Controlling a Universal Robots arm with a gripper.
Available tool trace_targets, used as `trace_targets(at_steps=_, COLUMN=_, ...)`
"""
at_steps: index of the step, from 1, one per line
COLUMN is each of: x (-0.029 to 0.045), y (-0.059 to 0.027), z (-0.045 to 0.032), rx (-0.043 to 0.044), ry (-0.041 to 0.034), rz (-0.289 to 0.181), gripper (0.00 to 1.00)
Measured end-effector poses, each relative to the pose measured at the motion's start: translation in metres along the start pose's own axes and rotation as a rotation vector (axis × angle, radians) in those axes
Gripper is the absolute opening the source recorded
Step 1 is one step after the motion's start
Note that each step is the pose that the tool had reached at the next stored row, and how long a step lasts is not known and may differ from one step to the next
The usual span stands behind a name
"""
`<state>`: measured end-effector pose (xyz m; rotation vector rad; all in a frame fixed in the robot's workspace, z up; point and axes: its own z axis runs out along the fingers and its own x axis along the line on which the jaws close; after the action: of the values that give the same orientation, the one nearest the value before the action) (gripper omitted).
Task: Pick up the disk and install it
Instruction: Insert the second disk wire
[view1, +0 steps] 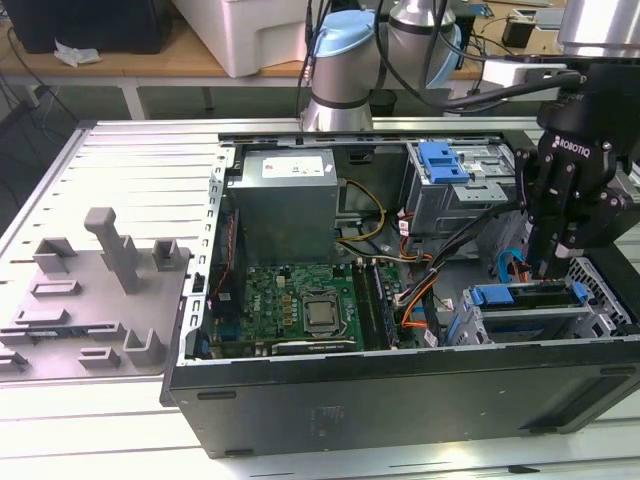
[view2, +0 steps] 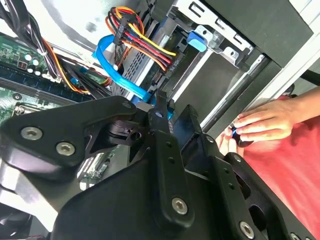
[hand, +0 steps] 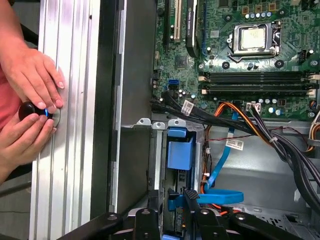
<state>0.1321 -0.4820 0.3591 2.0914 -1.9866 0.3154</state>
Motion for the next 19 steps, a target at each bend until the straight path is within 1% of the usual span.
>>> trace_targets(at_steps=6, x=-0.0002, y=0.0000, z=0.0009, rx=-0.0018, ry=0.0000, rz=0.005, gripper=0.33)
trace_targets(at_steps=7, x=-0.0002, y=0.0000, z=0.0009, rx=-0.0021, ry=0.0000, rz=0.006, gripper=0.31)
trace_targets(at_steps=9, x=-0.0003, y=0.0000, z=0.0010, rx=-0.0024, ry=-0.0001, rz=0.007, gripper=0.18)
trace_targets(at_steps=10, x=-0.0002, y=0.0000, z=0.0009, rx=-0.0026, ry=-0.0001, rz=0.008, gripper=0.16)
trace_targets(at_steps=19, x=-0.0002, y=0.0000, z=0.0009, rx=-0.0033, ry=-0.0002, rz=0.010, gripper=0.16)
